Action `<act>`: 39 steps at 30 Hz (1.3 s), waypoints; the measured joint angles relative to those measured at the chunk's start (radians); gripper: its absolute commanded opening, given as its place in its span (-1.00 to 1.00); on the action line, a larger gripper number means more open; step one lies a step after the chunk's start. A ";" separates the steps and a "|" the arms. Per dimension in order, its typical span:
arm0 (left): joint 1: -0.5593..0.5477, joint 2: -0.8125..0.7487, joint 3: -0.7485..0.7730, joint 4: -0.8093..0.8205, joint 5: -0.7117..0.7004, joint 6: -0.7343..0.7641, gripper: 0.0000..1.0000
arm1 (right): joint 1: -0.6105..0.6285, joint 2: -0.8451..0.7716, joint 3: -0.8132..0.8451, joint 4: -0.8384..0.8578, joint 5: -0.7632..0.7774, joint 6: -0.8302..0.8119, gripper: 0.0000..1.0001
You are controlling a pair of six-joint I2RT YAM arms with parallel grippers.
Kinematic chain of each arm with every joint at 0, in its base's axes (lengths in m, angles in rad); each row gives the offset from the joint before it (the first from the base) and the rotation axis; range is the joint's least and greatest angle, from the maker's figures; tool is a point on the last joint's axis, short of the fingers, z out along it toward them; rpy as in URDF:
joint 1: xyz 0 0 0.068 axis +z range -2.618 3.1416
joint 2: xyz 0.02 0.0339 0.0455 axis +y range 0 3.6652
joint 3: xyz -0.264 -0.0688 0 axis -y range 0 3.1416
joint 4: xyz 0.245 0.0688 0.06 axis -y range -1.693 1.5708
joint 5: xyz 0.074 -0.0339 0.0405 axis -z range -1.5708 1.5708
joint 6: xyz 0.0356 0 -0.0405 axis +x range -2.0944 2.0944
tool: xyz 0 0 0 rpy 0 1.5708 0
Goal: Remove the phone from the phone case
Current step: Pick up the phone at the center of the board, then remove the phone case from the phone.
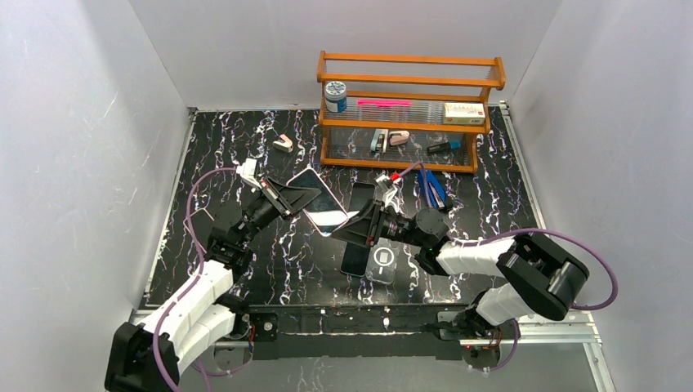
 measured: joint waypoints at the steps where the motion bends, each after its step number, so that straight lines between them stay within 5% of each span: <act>1: 0.000 -0.004 0.000 -0.003 -0.021 -0.014 -1.00 | 0.009 0.000 0.000 0.002 0.011 -0.005 0.08; 17: -0.072 -0.043 -0.036 -0.005 -0.266 -0.121 -1.00 | 0.095 0.065 0.022 0.098 0.162 -0.076 0.06; 29: -0.092 -0.073 -0.068 0.024 -0.324 -0.169 -1.00 | 0.105 0.075 0.041 0.126 0.182 -0.089 -0.84; 39: -0.094 -0.077 -0.077 0.037 -0.325 -0.230 -1.00 | 0.107 0.033 0.066 0.047 0.133 -0.274 -0.97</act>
